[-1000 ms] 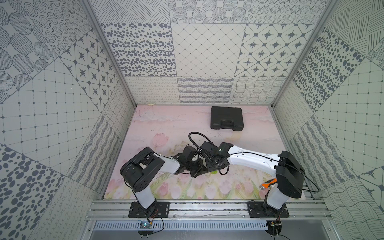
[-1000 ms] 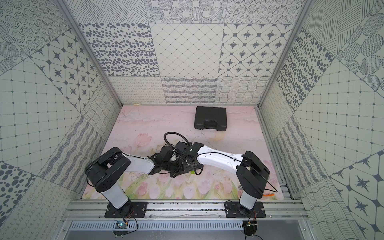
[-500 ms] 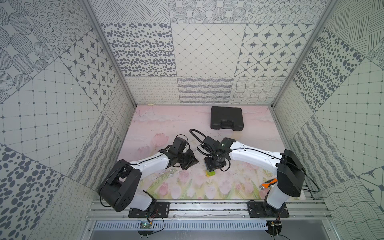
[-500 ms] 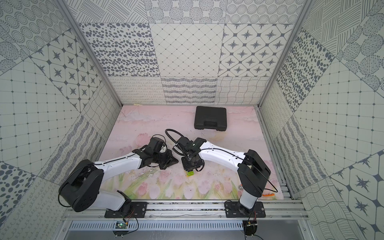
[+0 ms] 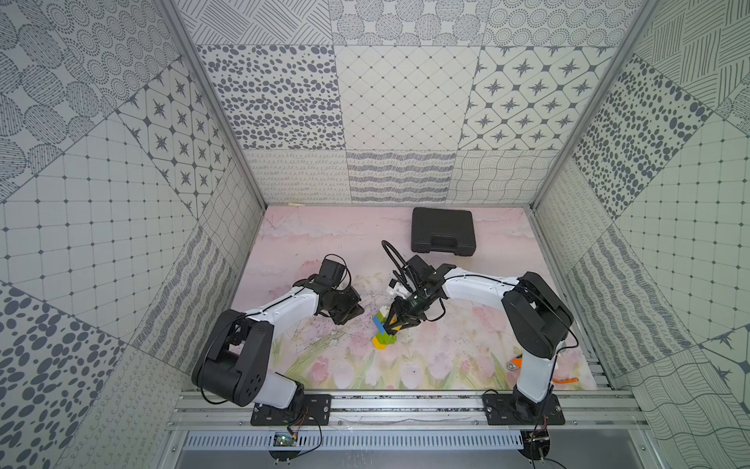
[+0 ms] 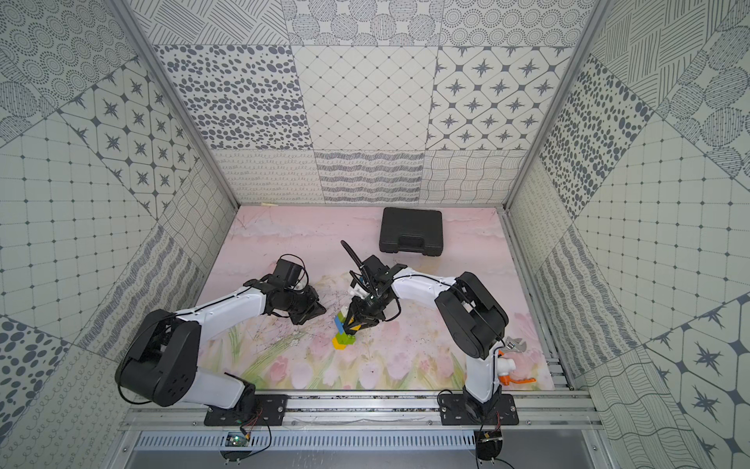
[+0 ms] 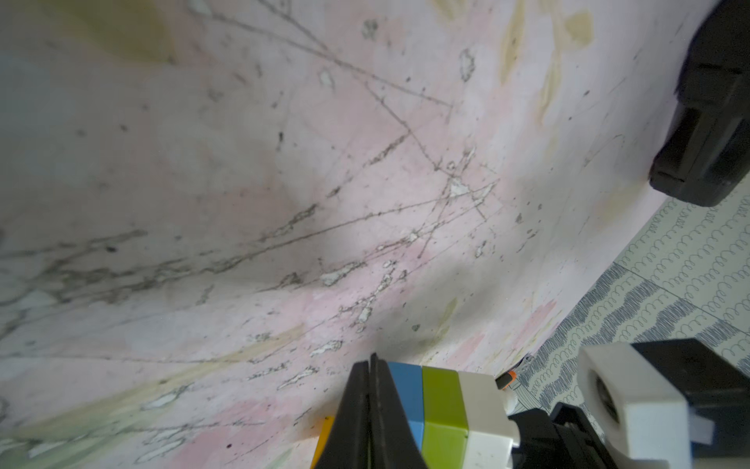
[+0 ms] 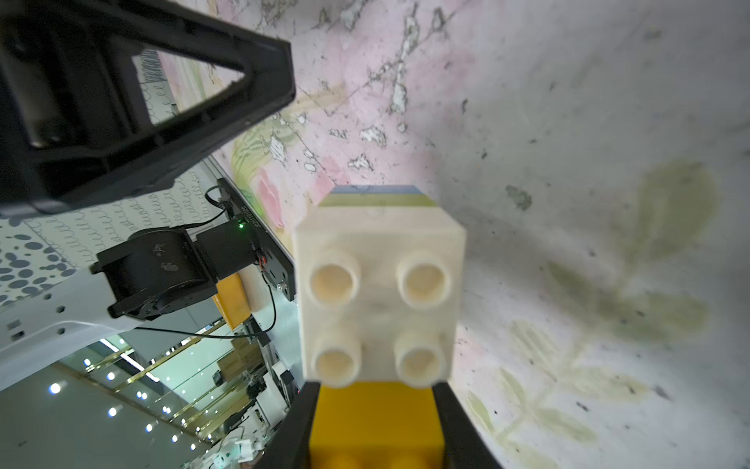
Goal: Assemble the number 4 with lego
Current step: Adjust the lego brick at the center of the board.
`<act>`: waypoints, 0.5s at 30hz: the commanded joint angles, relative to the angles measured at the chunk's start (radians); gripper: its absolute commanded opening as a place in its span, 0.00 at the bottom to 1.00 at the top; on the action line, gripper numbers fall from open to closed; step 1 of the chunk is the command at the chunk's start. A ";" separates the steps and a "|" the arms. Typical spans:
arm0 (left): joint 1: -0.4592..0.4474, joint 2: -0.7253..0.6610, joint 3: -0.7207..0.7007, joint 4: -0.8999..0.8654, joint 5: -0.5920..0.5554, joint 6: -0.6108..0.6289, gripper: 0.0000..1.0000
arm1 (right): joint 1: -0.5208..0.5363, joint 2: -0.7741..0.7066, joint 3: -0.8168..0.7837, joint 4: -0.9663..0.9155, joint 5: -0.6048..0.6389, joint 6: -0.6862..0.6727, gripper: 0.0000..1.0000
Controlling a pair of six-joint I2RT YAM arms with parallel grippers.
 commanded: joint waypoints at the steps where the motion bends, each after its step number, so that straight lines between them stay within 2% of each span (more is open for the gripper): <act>1: 0.011 0.018 0.007 -0.057 -0.006 0.061 0.07 | -0.016 0.055 -0.044 0.078 -0.007 -0.031 0.44; 5: 0.011 0.031 0.004 -0.052 -0.003 0.063 0.07 | -0.026 0.060 -0.072 0.105 -0.006 -0.037 0.58; 7: 0.011 0.038 0.001 -0.049 -0.004 0.063 0.07 | -0.032 0.054 -0.080 0.103 0.003 -0.041 0.71; 12: 0.011 0.075 0.014 -0.031 0.001 0.059 0.07 | -0.078 -0.005 -0.120 0.089 0.042 -0.051 0.86; 15: 0.008 0.119 0.029 0.014 0.015 0.041 0.05 | -0.105 -0.086 -0.154 0.042 0.133 -0.059 0.88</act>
